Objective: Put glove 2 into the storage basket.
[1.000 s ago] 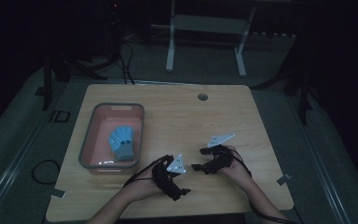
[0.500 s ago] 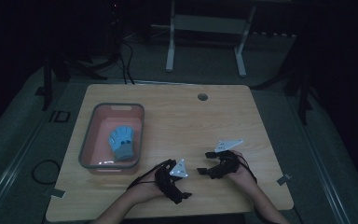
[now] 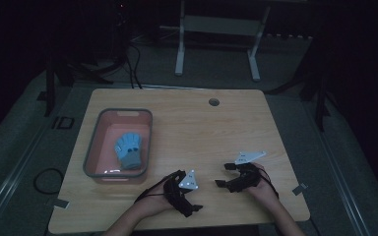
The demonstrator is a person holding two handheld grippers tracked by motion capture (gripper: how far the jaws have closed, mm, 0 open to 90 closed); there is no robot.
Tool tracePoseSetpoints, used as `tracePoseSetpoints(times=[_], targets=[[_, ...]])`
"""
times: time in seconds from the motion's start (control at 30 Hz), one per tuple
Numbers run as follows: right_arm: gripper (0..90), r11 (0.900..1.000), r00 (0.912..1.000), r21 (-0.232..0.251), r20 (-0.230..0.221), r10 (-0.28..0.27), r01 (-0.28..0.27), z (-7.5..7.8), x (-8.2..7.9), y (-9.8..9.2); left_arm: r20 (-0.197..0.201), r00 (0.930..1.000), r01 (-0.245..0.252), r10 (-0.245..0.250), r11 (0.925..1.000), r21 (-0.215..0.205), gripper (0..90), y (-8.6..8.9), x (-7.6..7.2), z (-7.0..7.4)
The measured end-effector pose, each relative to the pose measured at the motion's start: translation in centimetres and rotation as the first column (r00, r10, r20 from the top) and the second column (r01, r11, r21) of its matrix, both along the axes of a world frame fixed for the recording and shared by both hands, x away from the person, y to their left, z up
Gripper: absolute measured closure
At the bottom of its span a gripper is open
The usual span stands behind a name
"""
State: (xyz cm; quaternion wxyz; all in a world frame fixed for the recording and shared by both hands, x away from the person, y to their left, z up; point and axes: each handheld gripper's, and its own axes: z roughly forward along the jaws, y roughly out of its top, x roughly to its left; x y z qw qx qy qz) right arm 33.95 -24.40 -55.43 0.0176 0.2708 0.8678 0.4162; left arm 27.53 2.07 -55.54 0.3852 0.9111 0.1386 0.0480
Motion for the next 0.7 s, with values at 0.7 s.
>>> tracePoseSetpoints(times=[0.7], targets=[[14.3,1.0,0.9993,0.001,0.027,-0.025,0.025,-0.29,-0.04,-0.47,0.017,0.9995,-0.025,0.025,0.9991,-0.034,7.4,0.35,-0.23,-0.04]])
